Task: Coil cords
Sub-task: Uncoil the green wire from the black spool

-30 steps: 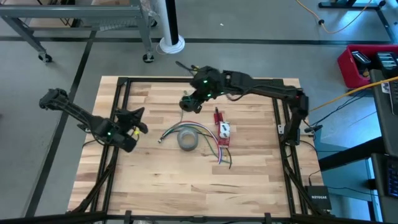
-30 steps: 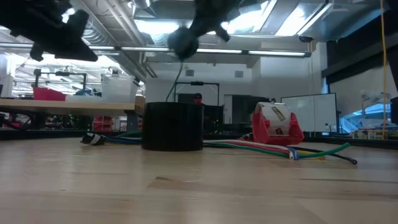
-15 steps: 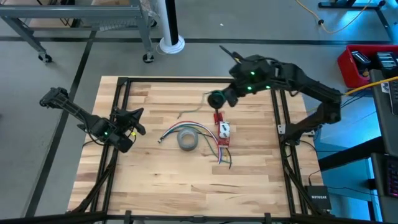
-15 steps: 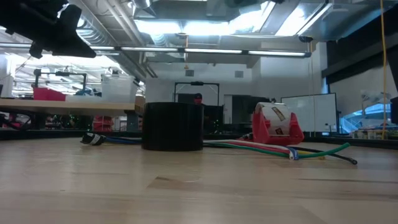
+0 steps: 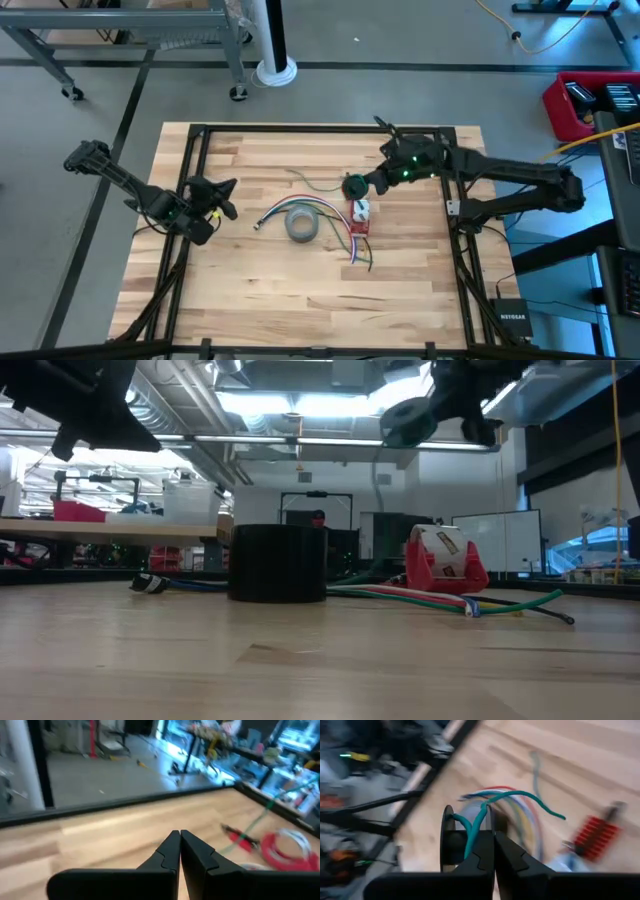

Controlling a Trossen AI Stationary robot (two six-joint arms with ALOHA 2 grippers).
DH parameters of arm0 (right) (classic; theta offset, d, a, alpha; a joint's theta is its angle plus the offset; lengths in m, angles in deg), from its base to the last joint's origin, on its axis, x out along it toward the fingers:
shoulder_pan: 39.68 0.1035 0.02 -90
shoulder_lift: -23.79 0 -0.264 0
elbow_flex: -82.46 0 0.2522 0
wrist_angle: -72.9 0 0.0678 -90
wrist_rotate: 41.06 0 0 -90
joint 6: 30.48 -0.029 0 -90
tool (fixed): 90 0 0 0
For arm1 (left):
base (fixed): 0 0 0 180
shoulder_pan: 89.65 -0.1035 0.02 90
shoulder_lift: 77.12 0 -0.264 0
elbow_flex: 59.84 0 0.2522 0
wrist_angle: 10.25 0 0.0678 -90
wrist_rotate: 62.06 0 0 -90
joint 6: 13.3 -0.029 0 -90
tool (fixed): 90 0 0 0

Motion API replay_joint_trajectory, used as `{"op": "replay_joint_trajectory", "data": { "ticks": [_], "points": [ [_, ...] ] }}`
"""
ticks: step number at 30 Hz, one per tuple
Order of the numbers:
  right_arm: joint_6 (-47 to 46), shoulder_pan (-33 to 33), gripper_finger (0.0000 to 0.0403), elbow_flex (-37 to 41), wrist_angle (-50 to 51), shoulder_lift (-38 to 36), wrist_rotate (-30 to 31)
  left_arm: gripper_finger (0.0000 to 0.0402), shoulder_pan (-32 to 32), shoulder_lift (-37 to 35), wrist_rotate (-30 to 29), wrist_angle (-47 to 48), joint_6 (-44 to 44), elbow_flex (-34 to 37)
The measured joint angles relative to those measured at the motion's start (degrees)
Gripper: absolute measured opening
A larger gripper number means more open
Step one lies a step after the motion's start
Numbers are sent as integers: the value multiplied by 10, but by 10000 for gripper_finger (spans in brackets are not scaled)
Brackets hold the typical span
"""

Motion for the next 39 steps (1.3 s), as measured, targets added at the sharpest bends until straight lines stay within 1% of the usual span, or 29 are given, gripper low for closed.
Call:
{"op": "replay_joint_trajectory", "data": {
  "ticks": [3, 7, 11, 13, 15, 18, 22, 24, 27, 29, 30, 33, 35, 36, 39],
  "points": [
    [-2, 0, 1, 72, -146, -3, -29, 6, -6, 20, 41, -52, -47, 0],
    [-3, 0, 1, 131, -299, 8, -49, 6, -18, 42, 61, -133, -110, 0],
    [-13, 0, 1, 149, -370, 27, -52, 11, -39, 58, 78, -230, -186, 0],
    [-13, 0, 1, 149, -392, 39, -68, 21, -56, 70, 96, -287, -225, 0],
    [-14, 0, 1, 149, -421, 56, -86, 35, -78, 86, 130, -342, -260, 0],
    [-15, 0, 1, 149, -467, 80, -115, 63, -117, 125, 203, -425, -314, 0],
    [-16, 1, 1, 149, -490, 102, -139, 101, -164, 178, 287, -523, -393, 0],
    [-23, 1, 2, 149, -491, 107, -145, 116, -182, 199, 306, -569, -436, 0],
    [-31, 1, 2, 149, -492, 114, -158, 128, -206, 223, 308, -621, -501, 0],
    [-32, 1, 2, 149, -491, 116, -175, 131, -223, 236, 319, -638, -541, 0],
    [-32, 1, 2, 149, -492, 117, -182, 131, -232, 244, 336, -643, -554, 0],
    [-32, 1, 2, 149, -495, 117, -184, 128, -257, 273, 417, -674, -585, -2],
    [-33, 1, 2, 149, -494, 117, -184, 126, -266, 296, 462, -693, -622, -11],
    [-33, 1, 2, 149, -495, 117, -184, 125, -268, 307, 476, -700, -646, -18],
    [-32, 1, 2, 149, -495, 117, -184, 121, -270, 336, 483, -708, -718, -44]
  ]
}}
